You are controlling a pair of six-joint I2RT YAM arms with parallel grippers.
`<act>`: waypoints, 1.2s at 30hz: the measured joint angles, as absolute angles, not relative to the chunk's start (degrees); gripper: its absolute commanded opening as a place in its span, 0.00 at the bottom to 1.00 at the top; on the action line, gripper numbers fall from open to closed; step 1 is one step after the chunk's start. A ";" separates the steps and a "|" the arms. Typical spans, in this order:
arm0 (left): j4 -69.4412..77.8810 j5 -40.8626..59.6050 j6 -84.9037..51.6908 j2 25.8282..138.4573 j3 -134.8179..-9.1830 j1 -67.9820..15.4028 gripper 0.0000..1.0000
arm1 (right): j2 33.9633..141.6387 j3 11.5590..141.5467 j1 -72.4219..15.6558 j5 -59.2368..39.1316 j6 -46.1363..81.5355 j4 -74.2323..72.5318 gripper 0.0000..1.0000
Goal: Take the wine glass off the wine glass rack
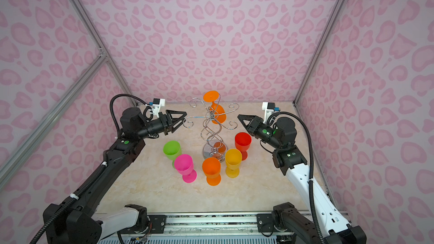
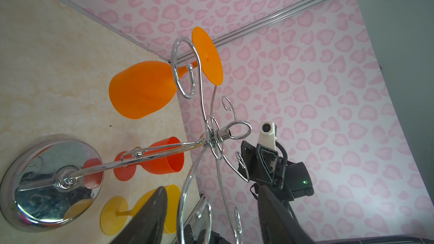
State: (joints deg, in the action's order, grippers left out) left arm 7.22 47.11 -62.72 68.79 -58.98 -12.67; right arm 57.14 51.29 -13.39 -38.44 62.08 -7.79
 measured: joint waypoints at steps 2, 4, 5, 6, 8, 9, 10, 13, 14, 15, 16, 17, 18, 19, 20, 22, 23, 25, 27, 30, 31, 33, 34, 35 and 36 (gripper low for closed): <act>7.05 47.07 -62.54 68.55 -59.07 -12.21 0.68 | 56.60 51.09 -12.58 -38.63 61.98 -7.55 0.34; 6.11 47.09 -62.24 68.01 -59.44 -11.31 0.68 | 55.90 50.98 -11.70 -38.72 61.84 -7.29 0.34; 5.69 47.11 -61.80 67.68 -59.81 -10.55 0.69 | 55.48 50.98 -11.11 -38.85 61.67 -7.05 0.34; 5.32 47.07 -61.41 67.40 -60.38 -9.67 0.69 | 55.05 50.92 -10.50 -38.94 61.45 -6.94 0.34; 3.99 46.65 -60.29 67.05 -62.08 -7.90 0.69 | 54.19 50.63 -9.19 -39.09 61.23 -6.70 0.35; 3.07 46.39 -59.27 67.07 -63.40 -6.83 0.69 | 53.78 50.41 -8.51 -39.22 60.97 -6.50 0.34; 2.46 46.04 -58.30 67.24 -64.51 -5.91 0.69 | 53.49 50.19 -8.01 -39.24 60.90 -6.35 0.34; 0.89 45.41 -54.74 70.63 -69.91 -3.84 0.69 | 52.86 49.47 -6.48 -39.53 60.71 -5.45 0.35; -0.08 45.41 -53.25 72.86 -72.51 -3.40 0.68 | 52.71 49.25 -6.09 -39.64 60.64 -5.17 0.34; -1.43 45.21 -51.51 75.92 -76.16 -3.25 0.68 | 52.60 49.01 -5.82 -39.68 60.60 -4.78 0.35; -2.24 45.25 -50.17 78.48 -79.02 -3.22 0.67 | 52.53 48.86 -5.65 -39.72 60.47 -4.49 0.34; -3.11 45.50 -48.58 81.49 -82.13 -3.22 0.66 | 52.51 48.71 -5.50 -39.88 60.42 -4.34 0.35; -3.79 46.00 -47.40 83.99 -84.62 -3.22 0.66 | 52.42 48.51 -5.50 -39.88 60.31 -4.27 0.34; -4.29 46.59 -46.17 86.98 -87.37 -3.29 0.66 | 52.29 48.38 -5.34 -39.94 60.25 -3.97 0.34; -4.54 47.16 -45.21 90.06 -89.95 -3.40 0.65 | 52.18 48.21 -5.21 -40.10 60.16 -3.86 0.34; -5.04 48.07 -44.03 95.31 -93.89 -3.86 0.65 | 51.92 47.90 -5.04 -40.07 59.79 -3.40 0.34; -5.52 48.40 -43.48 98.26 -96.07 -4.23 0.65 | 51.79 47.70 -4.86 -40.07 59.55 -3.27 0.34; -6.81 49.45 -42.59 103.02 -100.64 -5.34 0.64 | 51.66 47.35 -4.78 -40.07 59.35 -3.01 0.34; -7.44 51.05 -41.93 107.66 -105.84 -6.66 0.62 | 51.62 47.16 -4.64 -40.07 59.20 -2.48 0.34; -7.60 53.17 -41.63 112.88 -111.87 -8.27 0.60 | 51.46 47.07 -4.32 -40.07 58.96 -1.80 0.34; -7.70 53.80 -41.63 114.13 -113.19 -8.69 0.60 | 51.42 47.07 -4.14 -40.07 58.94 -1.78 0.34; -7.73 55.11 -41.65 116.49 -115.63 -9.39 0.56 | 51.31 47.03 -3.99 -40.10 58.92 -1.63 0.34; -7.75 55.64 -41.67 117.38 -116.53 -9.54 0.55 | 51.27 47.00 -3.90 -40.12 58.92 -1.61 0.34; -7.75 56.25 -41.71 118.32 -117.34 -9.72 0.55 | 51.24 46.92 -3.81 -40.14 58.92 -1.63 0.34; -7.75 56.86 -42.09 119.00 -117.78 -9.82 0.54 | 51.22 46.78 -3.70 -40.14 58.92 -1.65 0.34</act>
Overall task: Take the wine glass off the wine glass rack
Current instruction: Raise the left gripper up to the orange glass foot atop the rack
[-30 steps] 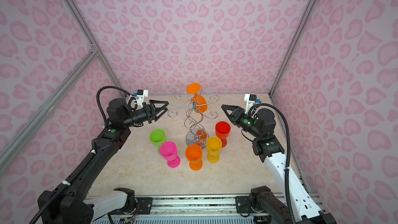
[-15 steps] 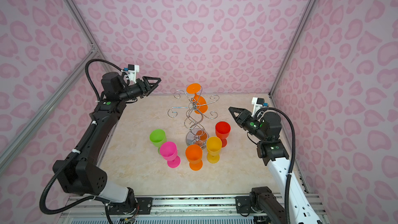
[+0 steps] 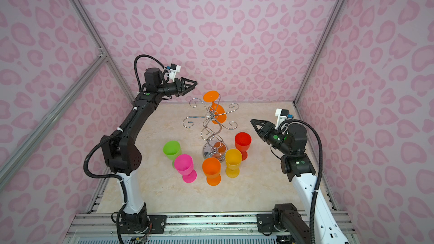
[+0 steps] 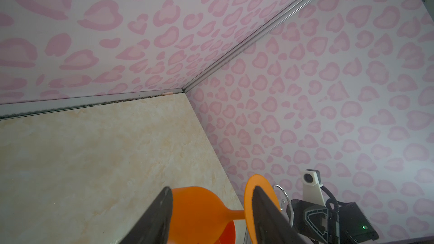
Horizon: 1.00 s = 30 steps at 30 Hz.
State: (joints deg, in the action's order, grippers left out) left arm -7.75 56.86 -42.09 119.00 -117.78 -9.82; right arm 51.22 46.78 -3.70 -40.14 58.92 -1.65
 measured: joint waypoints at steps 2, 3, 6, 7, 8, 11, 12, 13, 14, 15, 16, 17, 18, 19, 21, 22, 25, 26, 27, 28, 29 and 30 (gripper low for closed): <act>-7.75 57.93 -42.09 119.94 -118.13 -10.15 0.53 | 51.22 46.46 -3.64 -40.14 58.92 -1.61 0.34; -7.75 58.46 -42.11 120.29 -118.19 -10.28 0.52 | 51.22 46.30 -3.62 -40.14 58.92 -1.50 0.34; -7.75 60.07 -42.17 120.95 -118.28 -10.87 0.50 | 51.24 46.06 -3.60 -40.18 58.96 -1.50 0.34; -7.75 60.69 -42.37 121.01 -118.28 -11.00 0.49 | 51.24 46.04 -3.60 -40.21 58.96 -1.50 0.34; -7.75 61.25 -42.52 121.08 -118.32 -11.14 0.48 | 51.24 45.98 -3.60 -40.29 58.96 -1.61 0.34; -7.55 63.18 -42.63 121.45 -118.74 -11.73 0.44 | 51.24 45.71 -3.57 -40.38 59.00 -1.87 0.34; -7.55 63.75 -43.05 121.60 -118.83 -11.84 0.43 | 51.24 45.63 -3.57 -40.38 59.00 -1.87 0.34; -7.51 64.25 -43.16 121.67 -118.85 -12.05 0.42 | 51.24 45.54 -3.57 -40.42 59.00 -1.89 0.34; -7.51 64.79 -43.20 121.71 -118.85 -12.12 0.41 | 51.24 45.50 -3.53 -40.53 59.02 -1.87 0.34; -7.51 65.39 -43.29 121.75 -118.85 -12.27 0.40 | 51.24 45.45 -3.51 -40.53 59.02 -1.87 0.34; -7.51 65.82 -43.53 121.80 -118.85 -12.40 0.40 | 51.22 45.45 -3.49 -40.53 59.02 -1.87 0.34; -7.46 66.30 -43.51 121.82 -118.85 -12.47 0.40 | 51.20 45.45 -3.46 -40.53 59.02 -1.87 0.34; -7.40 66.74 -43.53 121.93 -118.85 -12.53 0.39 | 51.20 45.45 -3.46 -40.53 59.00 -1.87 0.34; -7.29 67.13 -43.53 122.04 -118.85 -12.64 0.39 | 51.20 45.43 -3.46 -40.56 59.00 -1.87 0.34; -7.20 67.88 -43.55 122.32 -118.85 -12.71 0.38 | 51.20 45.41 -3.46 -40.56 59.00 -1.87 0.34; -7.18 68.16 -43.57 122.39 -118.85 -12.75 0.37 | 51.20 45.41 -3.40 -40.56 59.00 -1.87 0.34; -6.63 69.30 -43.68 122.67 -118.85 -12.78 0.37 | 51.22 45.30 -3.36 -40.56 59.00 -1.89 0.34; -6.22 69.71 -43.97 122.78 -118.87 -12.80 0.37 | 51.27 45.23 -3.36 -40.56 59.00 -1.89 0.34; -6.09 70.13 -43.99 122.87 -118.87 -12.82 0.37 | 51.31 45.19 -3.38 -40.56 59.02 -1.87 0.34; -5.89 70.46 -43.99 122.89 -118.87 -12.82 0.37 | 51.33 45.17 -3.38 -40.56 59.00 -1.89 0.34; -5.69 70.76 -44.01 122.89 -118.87 -12.82 0.37 | 51.33 45.15 -3.38 -40.56 59.00 -1.89 0.34; -5.28 71.07 -44.16 122.89 -118.89 -12.82 0.37 | 51.35 45.12 -3.38 -40.56 59.00 -1.89 0.34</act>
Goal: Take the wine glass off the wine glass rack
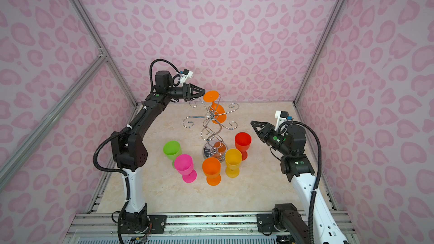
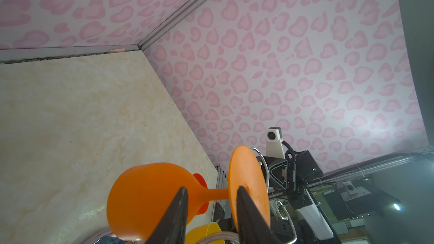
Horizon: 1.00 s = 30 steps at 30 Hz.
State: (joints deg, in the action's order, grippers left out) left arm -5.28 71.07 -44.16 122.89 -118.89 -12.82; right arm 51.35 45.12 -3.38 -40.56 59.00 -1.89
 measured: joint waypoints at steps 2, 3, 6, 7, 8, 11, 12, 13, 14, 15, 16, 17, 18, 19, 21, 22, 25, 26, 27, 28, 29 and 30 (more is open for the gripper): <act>-4.38 71.81 -45.04 122.98 -118.96 -12.84 0.32 | 51.35 44.99 -3.33 -40.56 59.00 -1.91 0.34; -4.10 72.20 -45.01 123.02 -118.96 -12.86 0.31 | 51.35 44.88 -3.29 -40.56 59.02 -1.93 0.34; -2.74 73.14 -46.13 123.15 -118.96 -12.93 0.30 | 51.35 44.56 -3.22 -40.56 59.05 -1.91 0.34; -2.46 73.38 -46.50 123.15 -118.96 -12.97 0.30 | 51.35 44.49 -3.22 -40.58 59.05 -1.91 0.34; -2.00 73.69 -46.48 123.17 -118.96 -12.97 0.30 | 51.35 44.45 -3.20 -40.58 59.05 -1.91 0.34; -1.28 74.35 -47.00 123.33 -118.96 -13.04 0.30 | 51.33 44.31 -3.16 -40.58 59.24 -1.93 0.34; -1.17 74.63 -47.00 123.44 -118.96 -13.08 0.29 | 51.29 44.25 -3.09 -40.58 59.24 -2.00 0.34; -1.15 74.85 -47.11 123.52 -118.96 -13.13 0.29 | 51.22 44.23 -3.01 -40.58 59.27 -1.96 0.34; -1.15 75.05 -47.13 123.57 -118.96 -13.17 0.29 | 51.20 44.18 -3.01 -40.58 59.40 -1.98 0.34; -1.15 75.22 -47.18 123.57 -118.96 -13.21 0.29 | 51.13 44.12 -3.01 -40.58 59.40 -2.09 0.34; -1.06 75.53 -47.44 123.57 -118.96 -13.26 0.29 | 51.09 44.01 -2.98 -40.60 59.40 -2.15 0.34; -0.75 75.70 -47.55 123.57 -118.96 -13.30 0.29 | 51.07 43.90 -2.94 -40.62 59.40 -2.22 0.34; -0.27 75.92 -47.53 123.57 -118.96 -13.30 0.29 | 51.07 43.77 -2.92 -40.66 59.40 -2.24 0.34; -0.12 76.05 -47.55 123.57 -118.96 -13.32 0.29 | 51.07 43.64 -2.87 -40.75 59.42 -2.24 0.34; 0.10 76.36 -47.57 123.57 -118.96 -13.41 0.27 | 51.05 43.40 -2.74 -40.80 59.66 -2.31 0.34; 0.16 76.53 -47.57 123.57 -118.96 -13.41 0.27 | 51.03 43.31 -2.68 -40.84 59.68 -2.31 0.34; 0.38 76.77 -47.59 123.57 -118.96 -13.41 0.25 | 50.98 43.05 -2.48 -40.97 60.14 -2.44 0.34; 0.56 77.01 -47.59 123.57 -118.96 -13.45 0.25 | 50.98 42.89 -2.42 -40.99 60.49 -2.66 0.34; 0.60 77.19 -47.75 123.57 -118.96 -13.47 0.25 | 50.98 42.78 -2.35 -41.04 60.49 -2.70 0.34; 0.73 77.25 -47.99 123.57 -118.96 -13.52 0.25 | 50.98 42.68 -2.31 -41.04 60.51 -2.74 0.34; 0.99 77.54 -47.97 123.61 -118.96 -13.52 0.25 | 50.98 42.54 -2.24 -41.10 60.53 -2.83 0.34; 1.04 77.67 -47.97 123.63 -118.96 -13.58 0.25 | 50.98 42.48 -2.22 -41.23 60.58 -2.90 0.34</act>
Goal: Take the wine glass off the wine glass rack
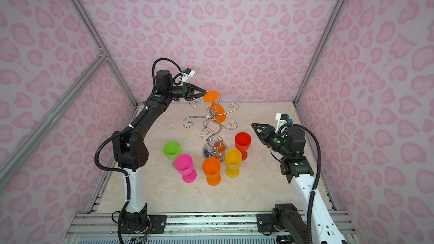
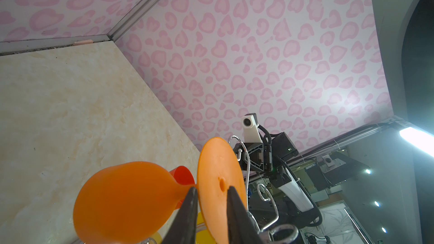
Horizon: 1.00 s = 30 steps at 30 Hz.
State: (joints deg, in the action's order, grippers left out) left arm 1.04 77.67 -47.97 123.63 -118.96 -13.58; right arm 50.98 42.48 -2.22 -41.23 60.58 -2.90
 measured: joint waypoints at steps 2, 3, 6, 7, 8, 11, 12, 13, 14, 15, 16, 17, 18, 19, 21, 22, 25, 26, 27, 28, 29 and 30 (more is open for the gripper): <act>1.41 78.08 -47.97 123.94 -119.20 -13.56 0.27 | 50.98 42.37 -2.11 -41.56 60.73 -3.18 0.34; 1.41 78.22 -47.99 124.16 -119.46 -13.56 0.27 | 50.98 42.33 -2.07 -41.65 60.84 -3.29 0.34; 1.45 78.43 -48.38 124.70 -120.22 -13.58 0.27 | 50.96 42.06 -1.76 -41.89 60.93 -3.55 0.34; 1.45 78.50 -48.42 124.79 -120.31 -13.61 0.27 | 50.89 41.93 -1.76 -42.00 60.93 -3.57 0.34; 1.52 78.59 -48.42 124.84 -120.44 -13.63 0.27 | 50.83 41.82 -1.69 -42.04 60.97 -3.55 0.34; 2.04 79.13 -48.49 124.84 -120.57 -13.78 0.27 | 50.68 41.76 -1.48 -42.15 61.10 -3.55 0.34; 2.31 79.26 -48.69 124.86 -120.64 -13.85 0.27 | 50.65 41.71 -1.34 -42.22 61.12 -3.57 0.34; 2.35 79.33 -48.95 124.86 -120.66 -13.89 0.26 | 50.63 41.71 -1.30 -42.22 61.12 -3.57 0.34; 2.52 79.59 -49.04 124.90 -120.77 -13.89 0.26 | 50.63 41.65 -1.21 -42.24 61.12 -3.57 0.34; 2.92 79.72 -49.06 124.99 -120.86 -13.89 0.25 | 50.63 41.54 -1.17 -42.26 61.12 -3.60 0.34; 3.16 79.85 -49.06 125.08 -120.88 -13.91 0.25 | 50.65 41.50 -1.10 -42.26 61.14 -3.60 0.34; 3.44 80.23 -49.19 125.25 -120.90 -13.93 0.24 | 50.68 41.43 -1.10 -42.26 61.14 -3.60 0.34; 3.79 80.51 -49.47 125.49 -120.92 -13.93 0.24 | 50.68 41.41 -1.06 -42.28 61.23 -3.60 0.34; 4.05 80.66 -49.58 125.69 -120.92 -13.93 0.24 | 50.68 41.39 -1.04 -42.30 61.43 -3.60 0.34; 4.93 80.99 -50.37 126.04 -120.97 -13.93 0.24 | 50.68 41.39 -0.99 -42.37 61.43 -3.70 0.34; 5.45 81.06 -50.48 126.17 -120.99 -13.91 0.24 | 50.68 41.39 -0.95 -42.46 61.43 -3.79 0.34; 6.15 81.21 -51.16 126.69 -121.08 -13.85 0.22 | 50.68 41.39 -0.64 -42.52 61.56 -4.32 0.34; 6.15 81.23 -51.40 126.85 -121.08 -13.89 0.22 | 50.68 41.39 -0.60 -42.52 61.56 -4.47 0.34; 6.15 81.23 -51.40 126.89 -121.08 -13.93 0.22 | 50.68 41.39 -0.56 -42.54 61.56 -4.56 0.34; 6.17 81.28 -51.40 126.93 -121.08 -13.93 0.22 | 50.68 41.39 -0.45 -42.65 61.56 -4.64 0.34; 6.39 81.41 -51.55 126.93 -121.08 -13.93 0.22 | 50.68 41.39 -0.43 -42.70 61.58 -4.69 0.34; 6.70 81.45 -51.99 126.93 -121.08 -13.93 0.21 | 50.74 41.39 -0.36 -42.74 61.60 -4.80 0.34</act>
